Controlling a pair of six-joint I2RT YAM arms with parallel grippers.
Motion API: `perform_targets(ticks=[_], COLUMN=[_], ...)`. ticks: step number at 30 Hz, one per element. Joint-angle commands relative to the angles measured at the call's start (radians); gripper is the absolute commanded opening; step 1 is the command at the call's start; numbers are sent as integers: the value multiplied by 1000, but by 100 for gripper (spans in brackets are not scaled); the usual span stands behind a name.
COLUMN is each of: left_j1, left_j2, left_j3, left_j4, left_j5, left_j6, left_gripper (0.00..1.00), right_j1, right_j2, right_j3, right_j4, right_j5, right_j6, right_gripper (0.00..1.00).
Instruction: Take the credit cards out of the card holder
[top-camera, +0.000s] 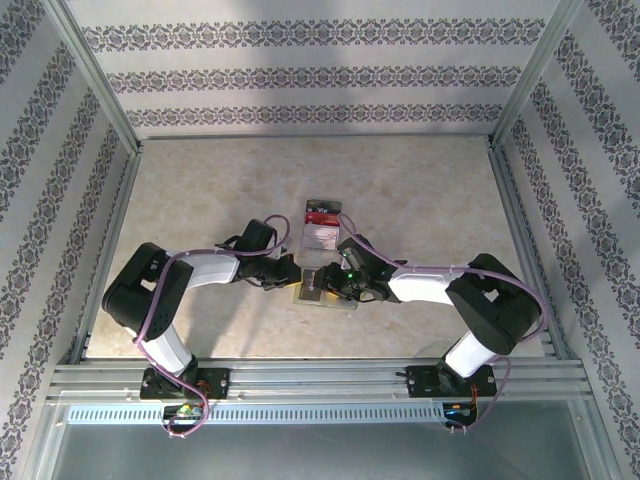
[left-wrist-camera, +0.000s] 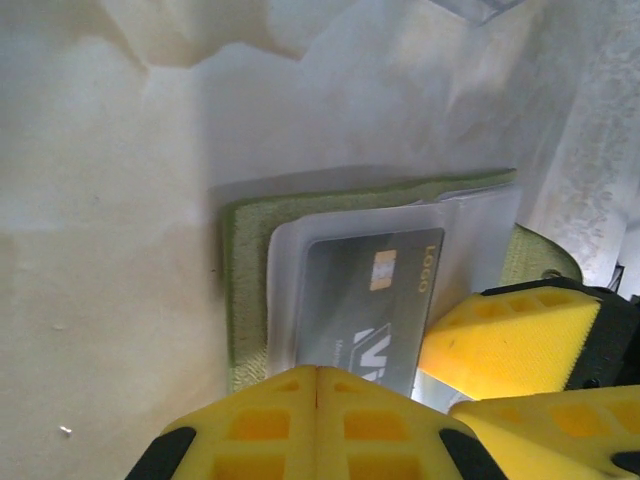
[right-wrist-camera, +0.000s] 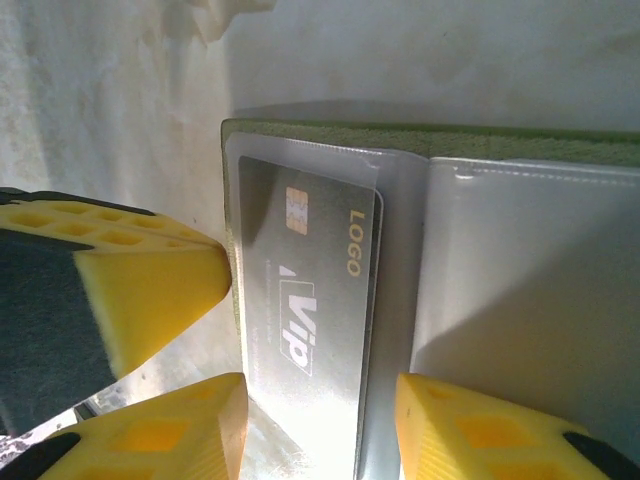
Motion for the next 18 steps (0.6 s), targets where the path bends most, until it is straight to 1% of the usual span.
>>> perform_targets(ticks=[1,10,14,18], left_j1=[-13,-30,-36,-43], left_j2=[17,35,45,44], left_j3=[-1,-23,-34,-40], left_j4=[27,26,38,40], left_j5=[-13,-35,-38,-43], left_j6=[25,26,17,12], left_gripper=[0,0,0,0], right_j1=[10,12,11,6], right_j2=[27,52,60,68], right_j3=[-3,-13,-36,-80], right_j4=[46,104,184,306], right_j5=[-15,-43,-57,-61], right_j6=[-7,1,37,99], right_gripper=[41,41,41,40])
